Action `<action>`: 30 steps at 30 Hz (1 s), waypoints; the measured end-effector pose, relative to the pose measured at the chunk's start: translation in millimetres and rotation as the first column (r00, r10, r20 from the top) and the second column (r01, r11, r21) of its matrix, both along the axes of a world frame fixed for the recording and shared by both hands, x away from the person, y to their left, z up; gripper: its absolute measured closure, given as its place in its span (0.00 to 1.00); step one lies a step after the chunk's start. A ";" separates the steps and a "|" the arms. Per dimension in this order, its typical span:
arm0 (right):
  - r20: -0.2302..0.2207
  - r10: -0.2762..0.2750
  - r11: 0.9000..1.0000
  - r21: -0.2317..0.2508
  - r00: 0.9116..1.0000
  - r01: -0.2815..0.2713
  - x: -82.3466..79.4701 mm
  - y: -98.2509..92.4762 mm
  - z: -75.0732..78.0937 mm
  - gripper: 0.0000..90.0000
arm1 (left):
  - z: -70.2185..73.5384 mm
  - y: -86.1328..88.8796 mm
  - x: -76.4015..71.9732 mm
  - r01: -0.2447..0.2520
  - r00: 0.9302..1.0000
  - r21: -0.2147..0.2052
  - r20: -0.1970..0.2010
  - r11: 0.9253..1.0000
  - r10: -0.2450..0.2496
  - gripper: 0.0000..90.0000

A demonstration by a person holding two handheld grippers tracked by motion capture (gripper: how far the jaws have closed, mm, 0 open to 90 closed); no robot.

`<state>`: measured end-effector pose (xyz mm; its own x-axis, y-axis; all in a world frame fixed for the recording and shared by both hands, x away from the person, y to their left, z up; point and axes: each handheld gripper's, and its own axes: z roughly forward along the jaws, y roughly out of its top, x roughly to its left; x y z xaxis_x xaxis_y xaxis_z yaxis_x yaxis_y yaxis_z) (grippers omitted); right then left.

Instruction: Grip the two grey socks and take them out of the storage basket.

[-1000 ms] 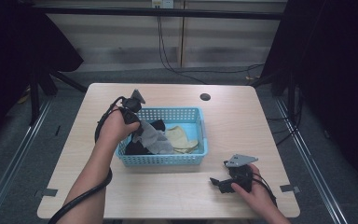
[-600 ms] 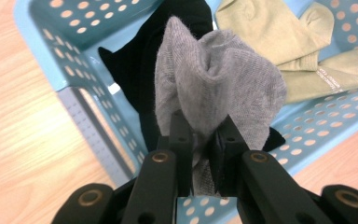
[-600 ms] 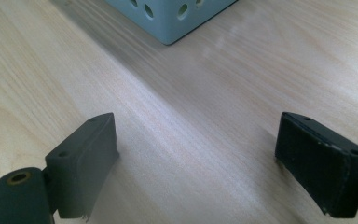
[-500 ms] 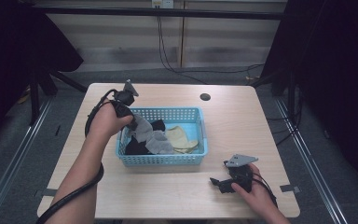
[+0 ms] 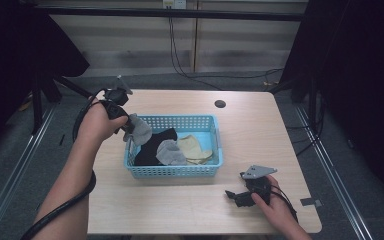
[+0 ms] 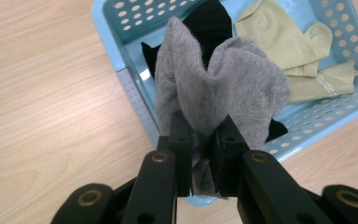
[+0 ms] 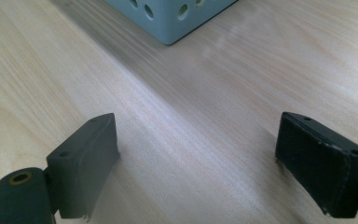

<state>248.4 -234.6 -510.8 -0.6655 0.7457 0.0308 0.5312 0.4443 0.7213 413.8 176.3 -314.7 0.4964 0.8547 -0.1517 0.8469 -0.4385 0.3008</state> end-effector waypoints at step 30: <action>0.005 -0.001 1.000 -0.002 1.000 0.001 0.0 0.3 -0.2 0.14 | -31.2 77.4 -14.4 -0.170 0.985 0.023 -0.038 0.985 0.171 0.89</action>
<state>248.4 -234.4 -511.0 -0.6648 0.7466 0.0259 0.5282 0.4452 0.7230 399.4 253.6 -345.9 0.3370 0.9293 -0.1509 0.9209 -0.2920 0.2583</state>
